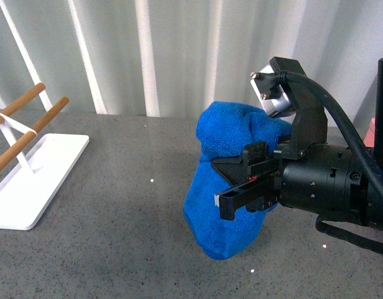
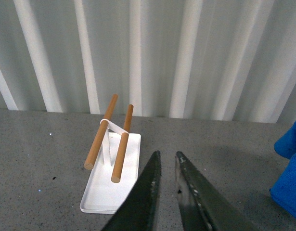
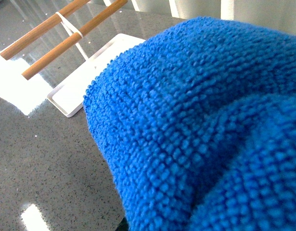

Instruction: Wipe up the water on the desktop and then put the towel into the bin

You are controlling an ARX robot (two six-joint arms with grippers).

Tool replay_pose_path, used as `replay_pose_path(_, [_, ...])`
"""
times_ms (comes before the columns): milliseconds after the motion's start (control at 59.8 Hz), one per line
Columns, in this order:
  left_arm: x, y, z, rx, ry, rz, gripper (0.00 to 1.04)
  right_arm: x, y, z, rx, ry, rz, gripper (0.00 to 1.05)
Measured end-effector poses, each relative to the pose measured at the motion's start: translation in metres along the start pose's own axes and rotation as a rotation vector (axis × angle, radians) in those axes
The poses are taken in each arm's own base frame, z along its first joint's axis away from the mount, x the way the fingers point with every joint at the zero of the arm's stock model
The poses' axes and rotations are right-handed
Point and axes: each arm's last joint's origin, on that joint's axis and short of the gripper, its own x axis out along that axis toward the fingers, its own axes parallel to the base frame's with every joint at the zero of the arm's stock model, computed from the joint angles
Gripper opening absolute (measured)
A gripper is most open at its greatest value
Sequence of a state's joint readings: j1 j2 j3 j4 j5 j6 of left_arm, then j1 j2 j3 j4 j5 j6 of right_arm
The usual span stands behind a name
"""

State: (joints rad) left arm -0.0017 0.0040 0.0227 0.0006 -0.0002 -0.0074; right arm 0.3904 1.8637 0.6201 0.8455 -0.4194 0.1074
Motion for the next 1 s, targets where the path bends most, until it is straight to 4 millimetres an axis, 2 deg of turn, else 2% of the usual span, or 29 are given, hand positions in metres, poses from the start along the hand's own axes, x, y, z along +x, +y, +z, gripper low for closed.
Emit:
replay_pose_path(67, [0.0,0.0,0.0,0.0,0.0,0.0,0.36,0.0,-0.001,-0.001,0.001,0.004,-0.002,0.05])
replay_pose_path(318, [0.0,0.0,0.0,0.0,0.0,0.0,0.75,0.003,-0.006,-0.008,0.018,0.034,-0.016,0.05])
replay_pose_path(452, [0.0,0.0,0.0,0.0,0.0,0.0,0.98,0.012,-0.013,-0.018,0.049,0.121,-0.083,0.05])
replay_pose_path(736, [0.0,0.0,0.0,0.001,0.0,0.0,0.98,0.043,-0.038,-0.06,0.063,0.526,-0.302,0.05])
replay_pose_path(870, [0.0,0.0,0.0,0.001,-0.001,0.0,0.98,0.07,-0.054,-0.051,-0.012,0.612,-0.332,0.05])
replay_pose_path(1004, [0.0,0.0,0.0,0.001,-0.001,0.0,0.98,0.096,-0.063,-0.041,-0.081,0.616,-0.345,0.05])
